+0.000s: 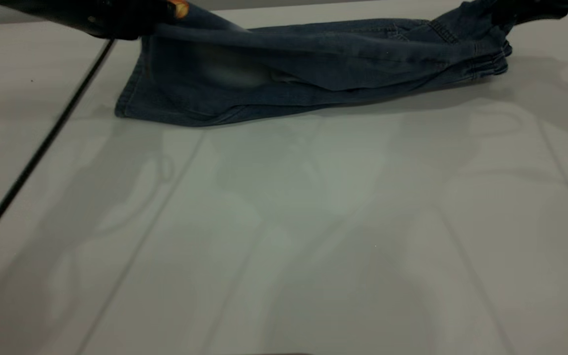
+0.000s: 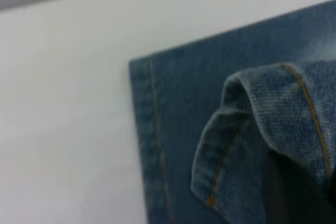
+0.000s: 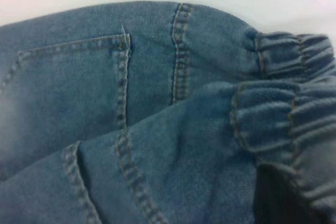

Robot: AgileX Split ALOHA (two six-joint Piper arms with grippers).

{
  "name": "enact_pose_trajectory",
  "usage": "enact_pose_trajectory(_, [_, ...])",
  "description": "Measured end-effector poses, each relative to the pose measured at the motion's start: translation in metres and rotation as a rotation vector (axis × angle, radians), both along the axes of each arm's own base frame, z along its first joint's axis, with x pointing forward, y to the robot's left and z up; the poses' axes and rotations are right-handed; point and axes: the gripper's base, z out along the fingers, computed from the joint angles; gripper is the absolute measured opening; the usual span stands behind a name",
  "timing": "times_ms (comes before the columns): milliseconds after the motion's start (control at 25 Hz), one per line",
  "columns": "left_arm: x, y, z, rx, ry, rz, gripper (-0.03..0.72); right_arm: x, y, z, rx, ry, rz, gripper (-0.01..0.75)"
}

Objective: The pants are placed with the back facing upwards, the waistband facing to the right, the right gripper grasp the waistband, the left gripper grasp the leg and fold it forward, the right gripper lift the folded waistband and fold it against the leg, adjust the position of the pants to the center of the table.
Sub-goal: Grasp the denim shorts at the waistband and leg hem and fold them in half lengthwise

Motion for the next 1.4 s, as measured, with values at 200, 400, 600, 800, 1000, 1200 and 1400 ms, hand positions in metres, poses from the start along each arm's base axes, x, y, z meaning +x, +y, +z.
enact_pose_trajectory(200, [0.007, -0.004, -0.017, 0.029, -0.153, -0.03, 0.048, 0.008, -0.001, -0.007, -0.017, -0.05, 0.013, 0.052])
enact_pose_trajectory(400, [0.008, -0.003, -0.03, 0.029, -0.183, -0.016, 0.059, 0.012, -0.001, -0.003, -0.029, -0.12, 0.018, 0.096])
enact_pose_trajectory(600, [0.008, -0.003, -0.032, 0.058, -0.185, -0.02, 0.16, 0.017, 0.004, 0.004, -0.009, -0.169, 0.074, 0.274])
enact_pose_trajectory(800, [0.009, 0.005, -0.032, 0.115, -0.187, 0.018, 0.356, 0.02, 0.004, 0.008, -0.004, -0.187, 0.078, 0.526])
enact_pose_trajectory(1000, [0.023, 0.017, -0.016, 0.108, -0.069, 0.127, 0.482, 0.021, 0.004, 0.009, 0.001, -0.19, 0.073, 0.648])
enact_pose_trajectory(1200, [0.034, 0.001, 0.037, 0.082, 0.056, -0.005, 0.501, 0.021, 0.005, 0.012, 0.015, -0.194, 0.075, 0.615])
enact_pose_trajectory(1400, [0.03, -0.019, 0.063, 0.021, 0.268, -0.21, 0.503, 0.018, 0.01, 0.027, 0.059, -0.185, 0.104, 0.587])
